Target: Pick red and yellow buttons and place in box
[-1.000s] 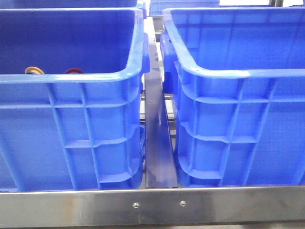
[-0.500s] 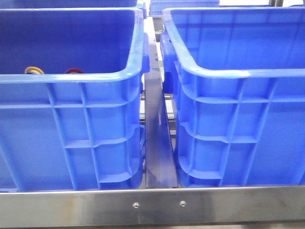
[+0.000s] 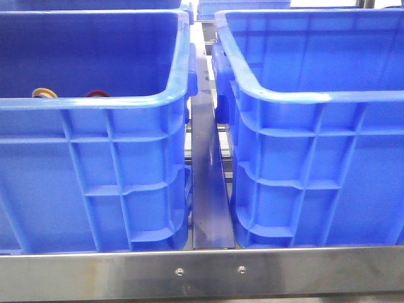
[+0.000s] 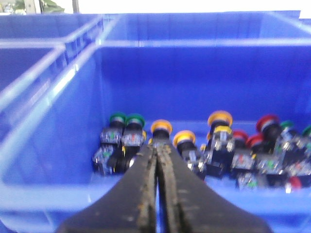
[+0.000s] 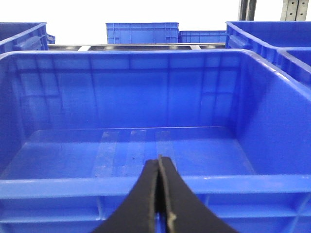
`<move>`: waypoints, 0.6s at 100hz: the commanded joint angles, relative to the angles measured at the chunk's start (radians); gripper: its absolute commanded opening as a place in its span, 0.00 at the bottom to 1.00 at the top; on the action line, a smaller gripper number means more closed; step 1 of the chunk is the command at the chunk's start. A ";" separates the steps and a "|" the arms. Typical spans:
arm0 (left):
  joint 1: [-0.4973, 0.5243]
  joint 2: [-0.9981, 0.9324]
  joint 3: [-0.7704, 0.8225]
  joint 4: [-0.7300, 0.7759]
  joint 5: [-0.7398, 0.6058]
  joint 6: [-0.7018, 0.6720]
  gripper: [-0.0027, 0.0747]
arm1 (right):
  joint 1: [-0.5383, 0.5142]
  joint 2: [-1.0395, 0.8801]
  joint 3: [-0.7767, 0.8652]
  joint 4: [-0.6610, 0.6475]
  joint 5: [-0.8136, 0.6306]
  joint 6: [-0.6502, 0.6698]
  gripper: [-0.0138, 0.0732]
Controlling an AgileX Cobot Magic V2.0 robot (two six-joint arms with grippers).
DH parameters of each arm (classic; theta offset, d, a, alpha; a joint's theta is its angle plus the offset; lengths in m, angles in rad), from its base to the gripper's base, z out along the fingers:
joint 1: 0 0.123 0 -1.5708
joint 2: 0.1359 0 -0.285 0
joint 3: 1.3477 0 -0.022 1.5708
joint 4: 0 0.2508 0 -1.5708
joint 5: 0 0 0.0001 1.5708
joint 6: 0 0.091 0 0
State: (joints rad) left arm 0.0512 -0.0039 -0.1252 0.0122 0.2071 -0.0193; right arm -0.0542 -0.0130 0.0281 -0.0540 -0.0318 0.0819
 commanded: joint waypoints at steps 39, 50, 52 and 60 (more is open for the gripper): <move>-0.002 0.399 -0.389 -0.004 0.221 -0.002 0.01 | 0.001 -0.017 0.005 -0.009 -0.078 -0.005 0.08; -0.002 0.517 -0.470 -0.004 0.263 0.014 0.01 | 0.001 -0.017 0.005 -0.009 -0.078 -0.005 0.08; -0.002 0.533 -0.480 -0.004 0.272 0.019 0.02 | 0.001 -0.017 0.005 -0.009 -0.078 -0.005 0.08; -0.002 0.623 -0.536 -0.012 0.297 0.056 0.11 | 0.001 -0.017 0.005 -0.009 -0.078 -0.005 0.08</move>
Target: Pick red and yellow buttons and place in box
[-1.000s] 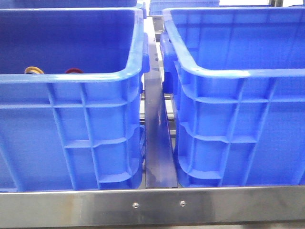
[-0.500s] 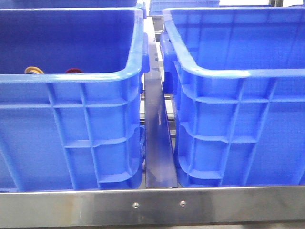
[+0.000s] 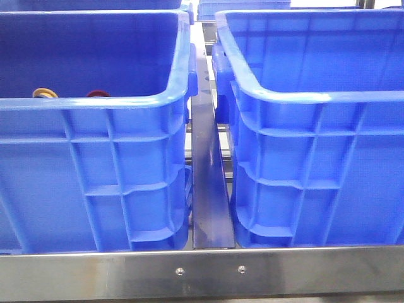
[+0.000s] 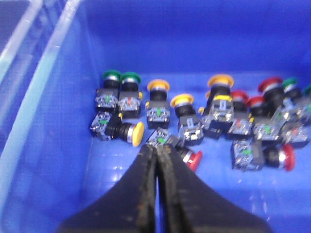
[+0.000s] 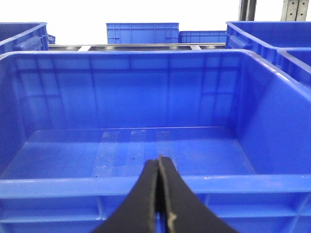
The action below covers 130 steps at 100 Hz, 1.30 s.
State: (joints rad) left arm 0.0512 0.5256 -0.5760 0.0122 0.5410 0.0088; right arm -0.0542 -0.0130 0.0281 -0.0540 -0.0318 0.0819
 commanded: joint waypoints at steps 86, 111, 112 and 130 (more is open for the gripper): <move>-0.190 0.868 -0.663 -0.063 0.339 0.012 0.73 | 0.001 -0.017 0.005 -0.009 -0.078 -0.005 0.08; -0.190 1.032 -0.770 -0.075 0.364 0.001 0.73 | 0.001 -0.017 0.005 -0.009 -0.078 -0.005 0.08; -0.190 1.040 -0.775 -0.075 0.364 -0.001 0.73 | 0.001 -0.017 0.005 -0.009 -0.078 -0.005 0.08; -0.190 1.139 -0.829 -0.088 0.362 -0.009 0.73 | 0.001 -0.017 0.005 -0.009 -0.078 -0.005 0.08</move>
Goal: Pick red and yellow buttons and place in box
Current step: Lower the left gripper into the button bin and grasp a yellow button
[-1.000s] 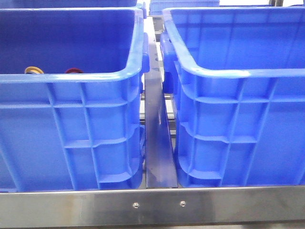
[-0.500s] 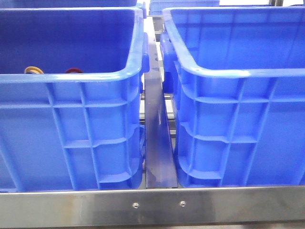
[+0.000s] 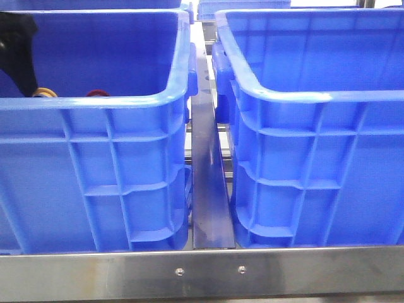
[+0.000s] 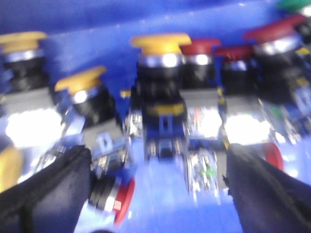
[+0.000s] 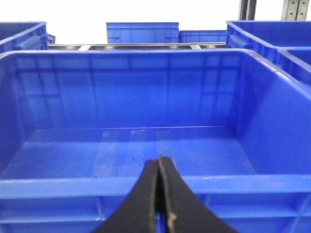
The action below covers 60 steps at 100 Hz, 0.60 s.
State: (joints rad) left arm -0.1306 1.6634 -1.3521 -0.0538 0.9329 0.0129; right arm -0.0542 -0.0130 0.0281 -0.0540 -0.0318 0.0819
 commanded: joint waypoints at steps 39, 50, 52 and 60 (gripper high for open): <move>-0.008 0.115 -0.117 -0.034 -0.037 -0.013 0.53 | 0.001 -0.017 0.005 -0.009 -0.078 -0.005 0.08; -0.008 0.113 -0.117 -0.034 -0.041 -0.013 0.30 | 0.001 -0.017 0.005 -0.009 -0.078 -0.005 0.08; -0.008 0.113 -0.117 -0.034 -0.044 -0.013 0.26 | 0.001 -0.017 0.005 -0.009 -0.078 -0.005 0.08; -0.008 0.110 -0.117 -0.034 -0.061 -0.013 0.14 | 0.001 -0.017 0.005 -0.009 -0.078 -0.005 0.08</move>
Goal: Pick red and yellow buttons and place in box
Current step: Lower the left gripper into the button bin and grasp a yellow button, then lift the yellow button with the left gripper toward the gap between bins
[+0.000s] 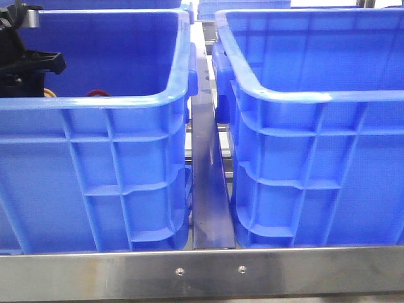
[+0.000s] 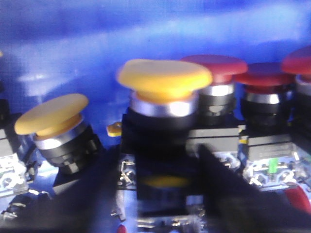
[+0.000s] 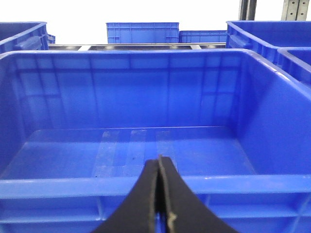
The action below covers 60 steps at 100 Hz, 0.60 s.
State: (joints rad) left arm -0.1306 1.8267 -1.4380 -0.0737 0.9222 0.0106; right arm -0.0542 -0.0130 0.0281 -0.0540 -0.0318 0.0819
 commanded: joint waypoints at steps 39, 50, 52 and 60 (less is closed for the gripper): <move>-0.008 -0.263 0.067 -0.032 -0.220 -0.011 0.07 | 0.001 -0.017 0.005 -0.009 -0.078 -0.005 0.08; -0.008 -0.374 0.156 -0.039 -0.288 -0.011 0.07 | 0.001 -0.017 0.005 -0.009 -0.078 -0.005 0.08; -0.008 -0.397 0.175 -0.039 -0.297 -0.011 0.07 | 0.001 -0.017 0.005 -0.009 -0.078 -0.005 0.08; -0.008 -0.491 0.247 -0.049 -0.362 -0.011 0.07 | 0.001 -0.017 0.005 -0.009 -0.078 -0.005 0.08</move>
State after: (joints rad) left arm -0.1306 1.4592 -1.2254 -0.0962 0.6810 0.0106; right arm -0.0542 -0.0130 0.0281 -0.0540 -0.0318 0.0819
